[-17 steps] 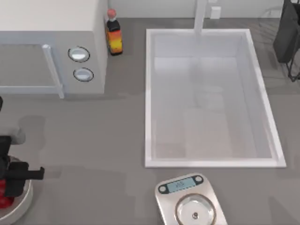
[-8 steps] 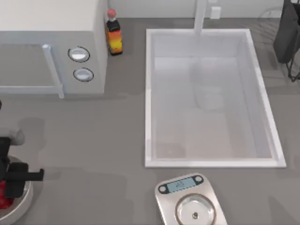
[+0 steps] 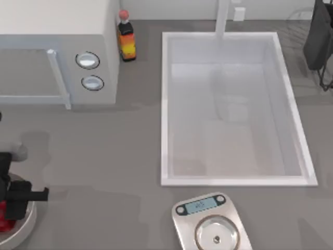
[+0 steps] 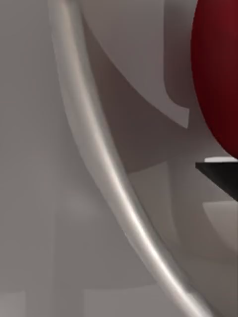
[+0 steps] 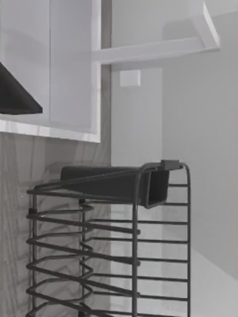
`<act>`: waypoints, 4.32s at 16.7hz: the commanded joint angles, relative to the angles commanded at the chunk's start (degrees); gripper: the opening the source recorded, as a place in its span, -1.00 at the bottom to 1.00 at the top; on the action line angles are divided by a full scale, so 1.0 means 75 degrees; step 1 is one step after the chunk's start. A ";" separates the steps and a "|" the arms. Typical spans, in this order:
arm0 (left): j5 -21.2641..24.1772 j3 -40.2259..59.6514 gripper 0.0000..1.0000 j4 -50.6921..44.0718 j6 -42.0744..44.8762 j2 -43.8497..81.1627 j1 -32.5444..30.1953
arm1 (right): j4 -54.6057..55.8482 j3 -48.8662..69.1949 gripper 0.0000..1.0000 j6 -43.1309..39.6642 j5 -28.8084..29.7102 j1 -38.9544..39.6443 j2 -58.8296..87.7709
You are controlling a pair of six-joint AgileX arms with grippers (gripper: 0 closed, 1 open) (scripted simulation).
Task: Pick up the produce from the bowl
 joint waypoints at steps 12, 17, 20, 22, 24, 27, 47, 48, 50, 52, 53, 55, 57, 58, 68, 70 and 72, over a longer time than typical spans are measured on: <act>0.0000 0.0000 -1.00 0.0000 0.0000 0.0000 0.0000 | 0.0000 0.0000 1.00 0.0000 0.0000 0.0000 0.0000; -0.0151 0.0851 -1.00 -0.1237 0.0099 -0.0928 0.0021 | 0.0000 0.0000 1.00 0.0000 0.0000 0.0000 0.0000; -0.0154 0.2063 -1.00 -0.2474 0.0076 -0.0883 -0.0004 | 0.0000 0.0000 1.00 0.0000 0.0000 0.0000 0.0000; -0.0156 0.3207 -1.00 -0.3691 0.0057 -0.0896 -0.0023 | 0.0000 0.0000 1.00 0.0000 0.0000 0.0000 0.0000; -0.0158 0.4453 -1.00 -0.5092 0.0036 -0.0957 -0.0043 | 0.0000 0.0000 1.00 0.0000 0.0000 0.0000 0.0000; -0.0159 0.6166 -1.00 -0.6982 0.0005 -0.1124 -0.0071 | 0.0000 0.0000 1.00 0.0000 0.0000 0.0000 0.0000; -0.0047 0.7795 -1.00 -0.6964 -0.3191 0.0750 -0.3216 | 0.0000 0.0000 1.00 0.0000 0.0000 0.0000 0.0000; -0.0032 0.7762 -1.00 -0.6713 -0.3580 0.1004 -0.3605 | 0.0000 0.0000 1.00 0.0000 0.0000 0.0000 0.0000; -0.0008 0.7689 -1.00 -0.6299 -0.4115 0.1383 -0.4139 | 0.0000 0.0000 1.00 0.0000 0.0000 0.0000 0.0000; 0.0003 0.7640 -1.00 -0.6106 -0.4321 0.1534 -0.4345 | 0.0000 0.0000 1.00 0.0000 0.0000 0.0000 0.0000; 0.0003 0.7640 -1.00 -0.6105 -0.4322 0.1535 -0.4346 | 0.0000 0.0000 1.00 0.0000 0.0000 0.0000 0.0000; 0.0003 0.7640 -1.00 -0.6105 -0.4322 0.1535 -0.4346 | 0.0000 0.0000 1.00 0.0000 0.0000 0.0000 0.0000; 0.0003 0.7638 -1.00 -0.6100 -0.4300 0.1513 -0.4316 | 0.0000 0.0000 1.00 0.0000 0.0000 0.0000 0.0000; 0.0003 0.7539 -1.00 -0.5999 -0.4297 0.1528 -0.4313 | 0.0000 0.0000 1.00 0.0000 0.0000 0.0000 0.0000; 0.0005 0.5010 -1.00 -0.2928 -0.4281 0.2060 -0.4313 | 0.0000 0.0000 1.00 0.0000 0.0000 0.0000 0.0000; 0.0005 0.4943 -1.00 -0.2859 -0.4282 0.2083 -0.4315 | 0.0000 0.0000 1.00 0.0000 0.0000 0.0000 0.0000; 0.0005 0.4943 -1.00 -0.2859 -0.4282 0.2083 -0.4315 | 0.0000 0.0000 1.00 0.0000 0.0000 0.0000 0.0000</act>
